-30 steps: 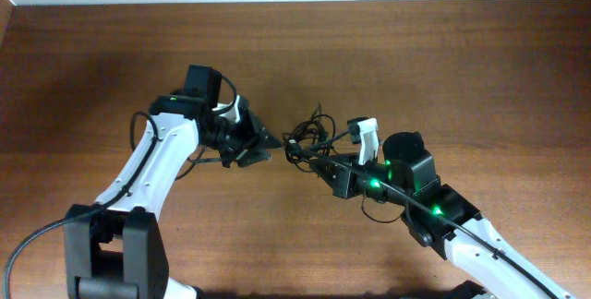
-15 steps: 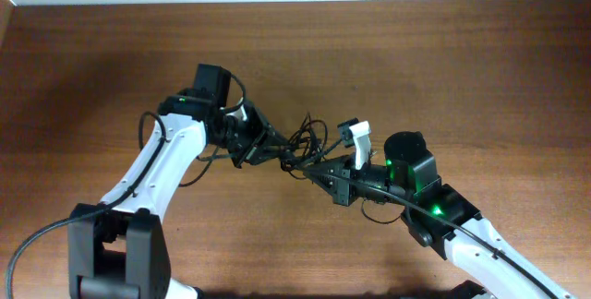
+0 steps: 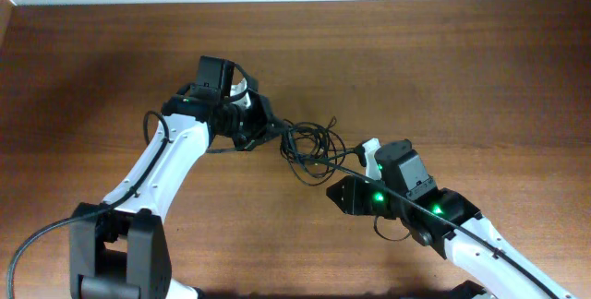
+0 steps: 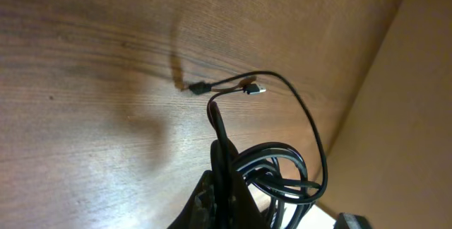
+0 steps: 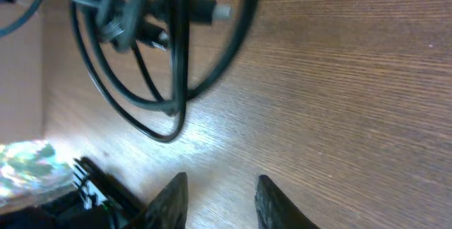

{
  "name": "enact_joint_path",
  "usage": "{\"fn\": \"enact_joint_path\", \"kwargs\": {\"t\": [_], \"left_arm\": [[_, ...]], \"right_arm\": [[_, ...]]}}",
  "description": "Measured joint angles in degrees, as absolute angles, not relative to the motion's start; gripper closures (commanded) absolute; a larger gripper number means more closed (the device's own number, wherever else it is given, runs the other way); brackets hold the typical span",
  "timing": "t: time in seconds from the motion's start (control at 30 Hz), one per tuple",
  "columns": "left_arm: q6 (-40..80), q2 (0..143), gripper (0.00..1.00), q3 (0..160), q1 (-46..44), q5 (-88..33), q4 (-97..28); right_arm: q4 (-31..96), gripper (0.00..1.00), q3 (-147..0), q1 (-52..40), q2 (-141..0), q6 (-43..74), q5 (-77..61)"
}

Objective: Untangle cables

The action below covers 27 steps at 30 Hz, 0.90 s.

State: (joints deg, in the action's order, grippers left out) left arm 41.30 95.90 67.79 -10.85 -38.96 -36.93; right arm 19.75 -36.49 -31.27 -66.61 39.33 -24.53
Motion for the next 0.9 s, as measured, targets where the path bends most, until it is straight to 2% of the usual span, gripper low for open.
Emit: {"fn": "enact_joint_path", "kwargs": {"t": [0.13, 0.3, 0.37, 0.47, 0.53, 0.63, 0.67, 0.7, 0.73, 0.8, 0.9], "left_arm": [[36.75, 95.9, 1.0, 67.79, -10.85, -37.6, -36.62], [34.87, 95.9, 1.0, 67.79, -10.85, -35.7, -36.6], [34.87, 95.9, 1.0, 67.79, -10.85, -35.99, -36.6], [34.61, 95.9, 1.0, 67.79, -10.94, -40.32, -36.77], [34.44, 95.92, 1.0, 67.72, -10.24, -41.8, -35.55], [36.03, 95.9, 1.0, 67.68, -4.97, -42.5, -33.17], [37.85, 95.9, 1.0, 67.68, -3.92, -42.41, -33.19], [41.21, 95.9, 1.0, 67.68, -4.01, -42.22, -33.34], [43.68, 95.9, 1.0, 67.68, -4.73, -41.5, -33.41], [46.63, 95.9, 1.0, 67.68, -7.97, -38.2, -33.65], [47.66, 95.9, 1.0, 67.68, -11.05, -35.24, -34.7]], "right_arm": [[9.65, 0.62, -36.21, -31.27, -66.59, 51.77, -28.73], [8.27, 0.62, -36.21, -31.57, -68.69, 69.54, -28.21], [8.29, 0.73, -36.21, -33.32, -76.03, 77.91, -24.8], [7.55, 0.84, -36.27, -34.54, -88.03, 82.15, -22.83], [7.2, 0.92, -36.42, -34.57, -90.5, 80.23, -22.94], [6.35, 0.96, -36.45, -34.61, -90.48, 72.93, -24.29], [2.02, 0.96, -36.29, -34.61, -89.67, 67.0, -27.33], [-2.15, 0.92, -36.03, -34.61, -88.55, 61.36, -31.33], [-5.13, 0.81, -36.07, -34.61, -87.66, 57.76, -34.3], [-12.27, 0.8, -35.94, -34.61, -85.49, 52.14, -39.29], [-21.67, 0.71, -35.79, -34.61, -84.79, 52.56, -40.03]]}}
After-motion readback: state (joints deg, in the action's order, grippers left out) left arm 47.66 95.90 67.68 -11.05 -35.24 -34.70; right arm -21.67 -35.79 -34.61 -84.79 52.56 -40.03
